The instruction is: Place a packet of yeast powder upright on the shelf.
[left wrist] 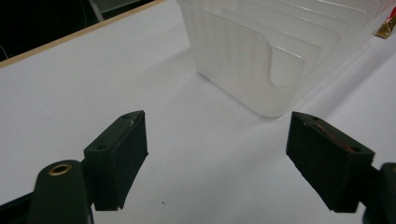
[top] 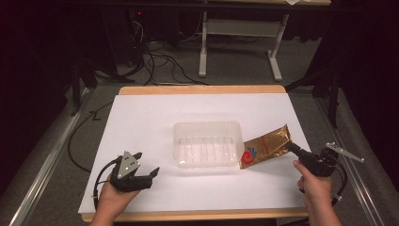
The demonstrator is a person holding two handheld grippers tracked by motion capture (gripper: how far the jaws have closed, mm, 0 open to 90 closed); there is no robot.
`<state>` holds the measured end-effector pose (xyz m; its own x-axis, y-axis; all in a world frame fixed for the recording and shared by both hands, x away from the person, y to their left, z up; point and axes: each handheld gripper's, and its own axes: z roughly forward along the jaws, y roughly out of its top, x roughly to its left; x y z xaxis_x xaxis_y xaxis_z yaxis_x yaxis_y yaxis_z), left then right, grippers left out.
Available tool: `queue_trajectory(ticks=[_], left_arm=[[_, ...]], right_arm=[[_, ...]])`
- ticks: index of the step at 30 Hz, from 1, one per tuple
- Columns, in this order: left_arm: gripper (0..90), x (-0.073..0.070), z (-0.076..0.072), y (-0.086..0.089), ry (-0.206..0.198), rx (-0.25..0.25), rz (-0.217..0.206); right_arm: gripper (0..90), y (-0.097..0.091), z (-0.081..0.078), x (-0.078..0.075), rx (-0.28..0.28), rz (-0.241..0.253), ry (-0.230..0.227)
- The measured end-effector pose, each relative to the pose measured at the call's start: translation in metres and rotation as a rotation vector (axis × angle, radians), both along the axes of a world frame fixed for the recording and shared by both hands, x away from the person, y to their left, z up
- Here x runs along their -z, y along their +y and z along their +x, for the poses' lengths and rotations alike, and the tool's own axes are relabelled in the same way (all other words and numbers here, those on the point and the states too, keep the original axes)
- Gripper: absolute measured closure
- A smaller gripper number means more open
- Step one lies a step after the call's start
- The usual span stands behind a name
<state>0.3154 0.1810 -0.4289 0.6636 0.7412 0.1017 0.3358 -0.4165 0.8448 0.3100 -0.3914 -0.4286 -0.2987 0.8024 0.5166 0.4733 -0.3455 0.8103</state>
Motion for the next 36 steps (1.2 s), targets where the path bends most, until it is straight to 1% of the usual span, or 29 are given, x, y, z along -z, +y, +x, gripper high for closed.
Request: queue_trajectory(ticks=[2, 3, 4, 5, 6, 8, 9, 10, 14, 15, 17, 18, 20, 25, 27, 28, 32, 36], left_arm=[[21.1, 0.000, 0.000, 0.000, -0.001, -0.001, 0.000], [21.1, 0.000, 0.000, 0.001, -0.001, -0.003, -0.003], [21.1, 0.000, 0.000, 0.001, -0.001, -0.003, -0.003], [21.1, -0.001, 0.000, 0.001, -0.001, -0.004, -0.002], [21.1, -0.001, 0.000, 0.001, -0.002, -0.004, -0.002], [21.1, 0.000, 0.000, 0.001, -0.002, -0.004, -0.001], [21.1, 0.000, 0.000, 0.001, -0.001, -0.003, -0.002], [21.1, 0.000, 0.000, 0.001, -0.001, -0.003, -0.001], [21.1, 0.000, 0.001, 0.001, -0.001, -0.001, -0.001], [21.2, 0.000, 0.001, 0.001, -0.001, -0.001, -0.001], [21.1, 0.000, 0.001, 0.001, 0.000, 0.000, -0.001], [21.2, 0.000, 0.001, 0.001, 0.000, 0.000, -0.002], [21.1, 0.000, 0.001, 0.001, 0.000, 0.000, 0.001], [21.1, 0.000, 0.001, 0.001, 0.001, 0.002, 0.004], [21.1, 0.000, 0.001, 0.001, 0.002, 0.001, 0.002], [21.1, 0.001, 0.001, 0.001, 0.003, 0.001, 0.000], [21.2, 0.001, 0.001, 0.001, 0.003, 0.001, -0.003], [21.1, 0.002, 0.001, 0.001, 0.007, 0.004, -0.009]], right_arm=[[90.0, 0.002, -0.002, -0.004, -0.002, -0.002, -0.019], [90.0, 0.004, -0.003, -0.007, -0.003, -0.011, -0.034], [90.0, 0.004, -0.003, -0.007, -0.003, -0.011, -0.034], [90.0, 0.005, -0.005, -0.013, -0.002, -0.024, -0.057], [90.0, 0.005, -0.005, -0.013, -0.002, -0.024, -0.057], [90.0, 0.008, -0.007, -0.021, 0.004, -0.040, -0.093], [90.0, 0.009, -0.009, -0.028, 0.010, -0.061, -0.120], [90.0, 0.009, -0.009, -0.028, 0.010, -0.061, -0.120], [90.0, 0.011, -0.013, -0.042, 0.019, -0.093, -0.172], [90.0, 0.012, -0.014, -0.049, 0.021, -0.105, -0.194], [90.0, 0.012, -0.015, -0.050, 0.022, -0.112, -0.200], [90.0, 0.013, -0.015, -0.053, 0.025, -0.122, -0.209], [90.0, 0.016, -0.015, -0.053, 0.025, -0.154, -0.212], [90.0, 0.028, -0.008, -0.045, 0.003, -0.192, -0.183], [90.0, 0.038, -0.005, -0.043, -0.011, -0.200, -0.183], [90.0, 0.038, -0.005, -0.043, -0.011, -0.200, -0.183], [90.0, 0.049, -0.002, -0.042, -0.020, -0.202, -0.184], [90.0, 0.057, 0.003, -0.040, -0.030, -0.187, -0.183]])
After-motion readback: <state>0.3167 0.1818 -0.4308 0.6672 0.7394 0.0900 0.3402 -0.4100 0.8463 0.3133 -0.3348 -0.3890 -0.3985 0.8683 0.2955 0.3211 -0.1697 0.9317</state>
